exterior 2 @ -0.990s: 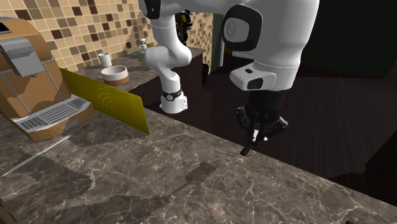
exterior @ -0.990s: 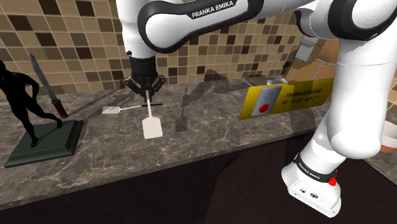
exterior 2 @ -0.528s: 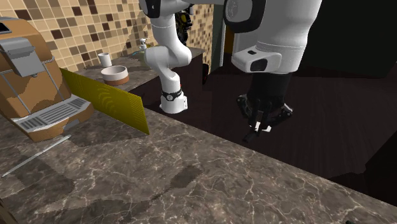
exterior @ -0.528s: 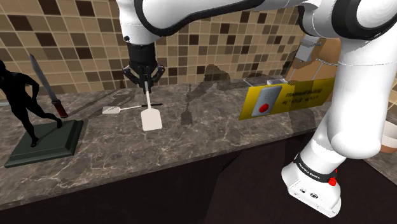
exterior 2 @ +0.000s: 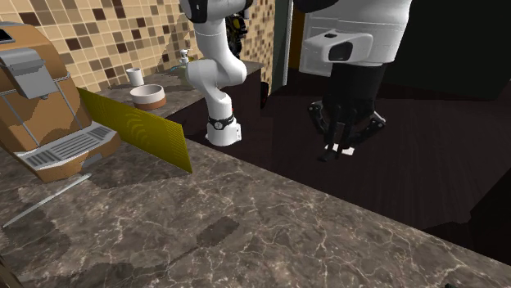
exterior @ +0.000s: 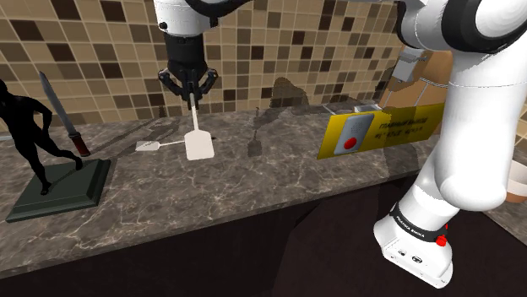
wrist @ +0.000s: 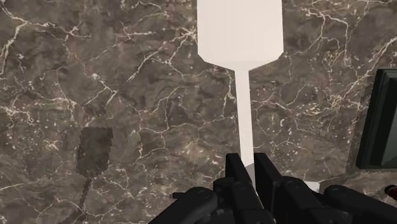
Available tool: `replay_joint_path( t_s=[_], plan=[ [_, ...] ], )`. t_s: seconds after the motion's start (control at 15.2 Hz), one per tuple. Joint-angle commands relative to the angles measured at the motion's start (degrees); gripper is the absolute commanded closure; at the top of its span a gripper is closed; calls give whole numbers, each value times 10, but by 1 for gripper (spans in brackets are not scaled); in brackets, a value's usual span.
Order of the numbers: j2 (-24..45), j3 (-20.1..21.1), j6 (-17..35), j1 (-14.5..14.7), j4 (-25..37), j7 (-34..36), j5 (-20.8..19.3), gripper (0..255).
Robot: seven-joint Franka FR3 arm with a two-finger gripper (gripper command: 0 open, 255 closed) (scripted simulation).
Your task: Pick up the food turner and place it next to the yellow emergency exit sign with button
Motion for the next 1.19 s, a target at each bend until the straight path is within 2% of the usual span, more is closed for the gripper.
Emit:
replay_joint_path(
  t_s=[0.0, 0.46, 1.12],
  plan=[
    [1, 0, -10, 1, 11, -1, 0, 255],
    [-112, -19, 41, -88, -132, -98, 59, 255],
    [-217, -82, 76, -171, -253, -251, 114, 255]
  ],
)
